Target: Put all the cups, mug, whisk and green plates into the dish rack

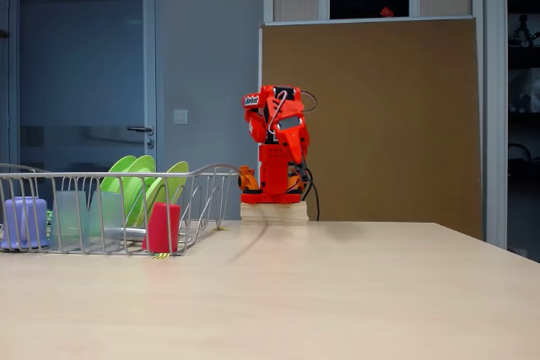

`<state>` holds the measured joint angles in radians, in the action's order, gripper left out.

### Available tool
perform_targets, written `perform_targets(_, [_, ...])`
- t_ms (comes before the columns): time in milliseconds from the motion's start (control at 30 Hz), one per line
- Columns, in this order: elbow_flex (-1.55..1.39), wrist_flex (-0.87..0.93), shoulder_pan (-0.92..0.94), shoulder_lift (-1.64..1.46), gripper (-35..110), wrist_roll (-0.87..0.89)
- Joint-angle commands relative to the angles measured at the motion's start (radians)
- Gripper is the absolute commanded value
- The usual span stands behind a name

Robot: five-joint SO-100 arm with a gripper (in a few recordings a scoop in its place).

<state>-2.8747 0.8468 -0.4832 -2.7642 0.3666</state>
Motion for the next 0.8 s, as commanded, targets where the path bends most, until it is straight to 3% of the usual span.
perform_targets(0, [-0.135, -0.176, -0.023, -0.054, 0, -0.006])
perform_targets(200, [-0.267, -0.06, -0.071, -0.212, 0, 0.081])
perform_targets(400, [-0.267, 0.236, -0.123, -0.402, 0, -0.074])
perform_targets(767, [-0.267, 0.377, -0.201, -0.607, 0, -0.225])
